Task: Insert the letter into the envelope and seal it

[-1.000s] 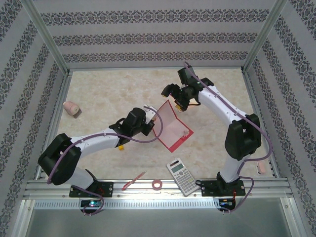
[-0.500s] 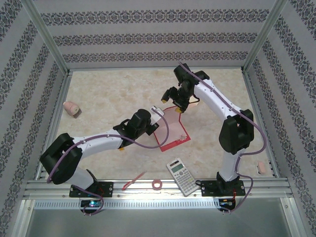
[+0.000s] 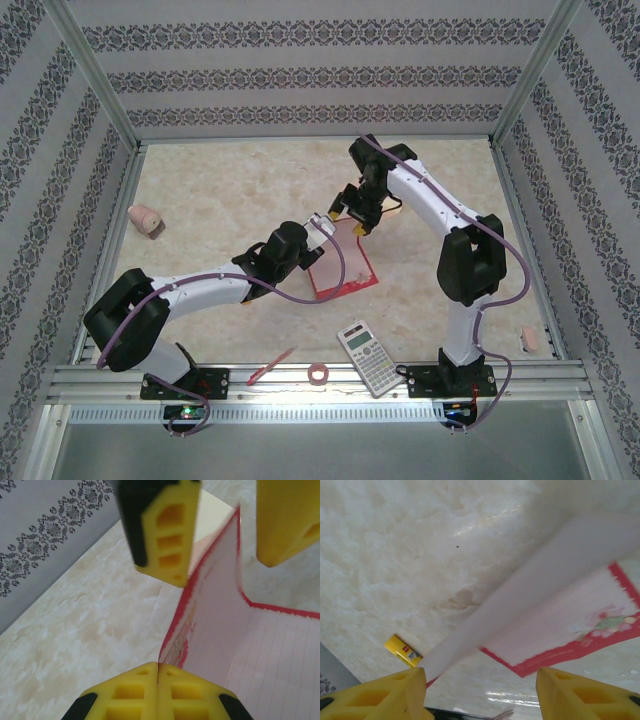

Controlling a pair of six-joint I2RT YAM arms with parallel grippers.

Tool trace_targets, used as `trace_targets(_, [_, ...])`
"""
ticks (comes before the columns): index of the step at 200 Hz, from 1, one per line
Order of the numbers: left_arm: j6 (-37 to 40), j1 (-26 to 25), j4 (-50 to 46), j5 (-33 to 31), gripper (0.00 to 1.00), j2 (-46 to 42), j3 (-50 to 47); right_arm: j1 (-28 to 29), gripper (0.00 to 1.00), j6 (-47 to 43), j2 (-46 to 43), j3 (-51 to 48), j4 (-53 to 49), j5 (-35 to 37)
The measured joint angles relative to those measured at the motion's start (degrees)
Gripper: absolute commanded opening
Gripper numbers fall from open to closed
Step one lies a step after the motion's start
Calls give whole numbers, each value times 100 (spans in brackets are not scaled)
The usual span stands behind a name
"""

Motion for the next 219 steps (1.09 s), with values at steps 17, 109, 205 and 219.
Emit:
trace_targets(17, [11, -4, 22, -20, 0, 0, -4, -28, 52, 63, 4, -61, 4, 2])
trace_targets(109, [-4, -114, 129, -87, 0, 0, -109, -227, 62, 153, 140, 175, 114, 184])
trace_targets(205, [-68, -184, 144, -125, 0, -7, -109, -240, 41, 162, 376, 251, 216, 223])
trace_targets(219, [-101, -184, 144, -131, 0, -7, -109, -243, 29, 160, 376, 251, 238, 225])
